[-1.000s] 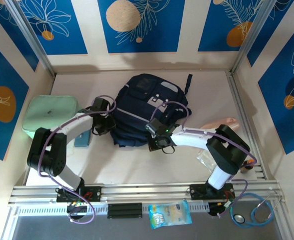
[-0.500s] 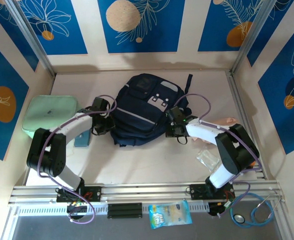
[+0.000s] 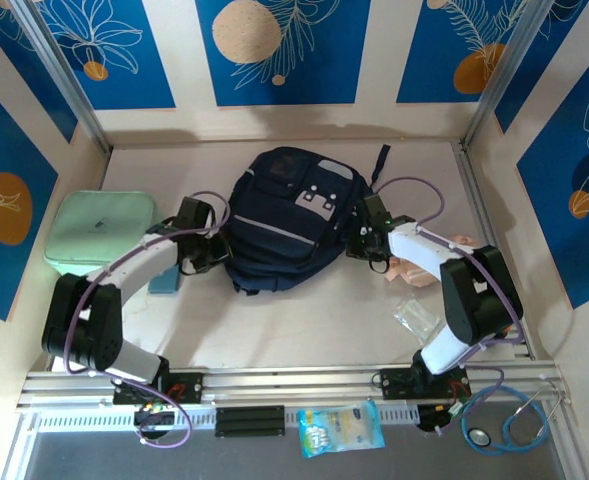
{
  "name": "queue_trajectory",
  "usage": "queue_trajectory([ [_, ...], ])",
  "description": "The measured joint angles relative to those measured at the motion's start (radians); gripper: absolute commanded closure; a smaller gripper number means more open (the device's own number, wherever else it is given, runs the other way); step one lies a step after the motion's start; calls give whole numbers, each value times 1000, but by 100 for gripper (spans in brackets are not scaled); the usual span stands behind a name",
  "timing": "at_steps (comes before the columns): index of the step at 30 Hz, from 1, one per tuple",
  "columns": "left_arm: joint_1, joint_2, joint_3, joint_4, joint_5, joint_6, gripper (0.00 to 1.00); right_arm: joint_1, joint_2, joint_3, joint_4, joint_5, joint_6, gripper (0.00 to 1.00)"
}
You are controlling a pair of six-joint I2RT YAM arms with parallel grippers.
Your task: Pack the student bag
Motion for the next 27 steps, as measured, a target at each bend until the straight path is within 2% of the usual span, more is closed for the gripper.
queue_trajectory([
  [3, -16, -21, -13, -9, 2, -2, 87, 3, -76, -24, 0, -34, -40, 42],
  [7, -62, -35, -19, -19, 11, 1, 86, -3, -233, -70, 6, -78, -49, 34],
  [11, -130, -37, -20, -32, 10, -2, 83, -46, -356, -98, 16, -103, -13, 32],
  [15, -209, -55, -21, -58, -10, -6, 65, -74, -417, -99, 26, -117, 28, 32],
  [19, -241, -99, -8, -134, -60, 43, 45, -81, -428, -99, 36, -156, 72, 32],
  [22, -253, -113, 48, -193, -104, 117, 29, -82, -428, -100, 50, -186, 106, 32],
  [27, -296, -98, 187, -206, -143, 299, 10, -83, -428, -100, 71, -218, 158, 30],
])
